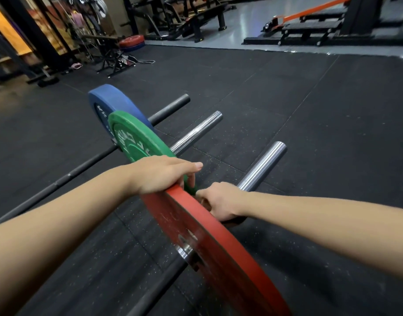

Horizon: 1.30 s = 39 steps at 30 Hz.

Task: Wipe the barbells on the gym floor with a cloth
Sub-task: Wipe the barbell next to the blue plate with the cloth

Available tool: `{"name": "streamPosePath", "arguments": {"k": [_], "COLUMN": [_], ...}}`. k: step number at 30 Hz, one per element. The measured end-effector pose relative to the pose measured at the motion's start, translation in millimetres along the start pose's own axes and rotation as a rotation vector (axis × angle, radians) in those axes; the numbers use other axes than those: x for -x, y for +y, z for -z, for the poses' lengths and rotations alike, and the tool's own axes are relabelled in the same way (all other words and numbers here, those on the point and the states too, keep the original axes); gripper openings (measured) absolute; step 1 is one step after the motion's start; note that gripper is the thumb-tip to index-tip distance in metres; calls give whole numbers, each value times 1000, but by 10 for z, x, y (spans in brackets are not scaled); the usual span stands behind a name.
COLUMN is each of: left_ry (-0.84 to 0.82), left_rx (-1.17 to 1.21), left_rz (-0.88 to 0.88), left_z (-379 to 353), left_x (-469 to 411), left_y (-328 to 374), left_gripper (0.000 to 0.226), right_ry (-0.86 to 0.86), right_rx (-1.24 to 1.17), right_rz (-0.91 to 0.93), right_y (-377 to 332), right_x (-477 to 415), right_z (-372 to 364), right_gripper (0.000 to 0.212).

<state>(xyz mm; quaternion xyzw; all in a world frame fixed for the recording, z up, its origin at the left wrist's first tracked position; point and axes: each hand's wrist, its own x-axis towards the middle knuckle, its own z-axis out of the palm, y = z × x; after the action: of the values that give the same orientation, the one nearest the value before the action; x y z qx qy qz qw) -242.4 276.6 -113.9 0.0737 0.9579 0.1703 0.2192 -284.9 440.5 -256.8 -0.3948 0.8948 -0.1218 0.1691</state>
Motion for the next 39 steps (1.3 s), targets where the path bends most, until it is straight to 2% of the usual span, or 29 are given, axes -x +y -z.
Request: {"name": "streamPosePath", "arguments": {"k": [3, 6, 11, 13, 17, 22, 24, 27, 30, 32, 37, 39], "left_ry": [-27, -26, -20, -16, -8, -22, 59, 296, 601, 712, 789, 683], "left_rx": [-3, 5, 16, 20, 41, 71, 63, 38, -133, -218, -192, -297], "left_rz": [18, 20, 16, 8, -20, -133, -166, -144, -119, -101, -46, 24], "left_z": [12, 5, 19, 20, 25, 122, 196, 342, 508, 626, 806, 796], "left_x": [-8, -8, -5, 0, -25, -158, -233, -382, -592, -747, -1136, -1256], "left_y": [-13, -20, -25, -39, -92, -226, -284, -401, -602, -707, -860, -885], "left_gripper": [62, 56, 59, 60, 59, 48, 52, 59, 52, 51, 54, 61], "right_ry": [-99, -85, -71, -29, 55, 109, 212, 372, 533, 605, 703, 754], "right_rx": [-178, -244, -150, -161, -177, -111, -182, -348, -586, -766, -1020, -1129], "right_rz": [81, 35, -7, -74, -222, -259, -317, -423, -524, -580, -655, -683], "right_y": [-148, -12, 340, 605, 1013, 1052, 1101, 1258, 1409, 1454, 1533, 1574], "right_x": [4, -56, -130, -102, -60, -276, -356, -500, -702, -832, -1173, -1314], "right_z": [-96, -63, 122, 248, 451, 335, 312, 355, 399, 423, 368, 354], "right_gripper": [13, 24, 26, 27, 41, 35, 35, 37, 39, 35, 33, 30]}}
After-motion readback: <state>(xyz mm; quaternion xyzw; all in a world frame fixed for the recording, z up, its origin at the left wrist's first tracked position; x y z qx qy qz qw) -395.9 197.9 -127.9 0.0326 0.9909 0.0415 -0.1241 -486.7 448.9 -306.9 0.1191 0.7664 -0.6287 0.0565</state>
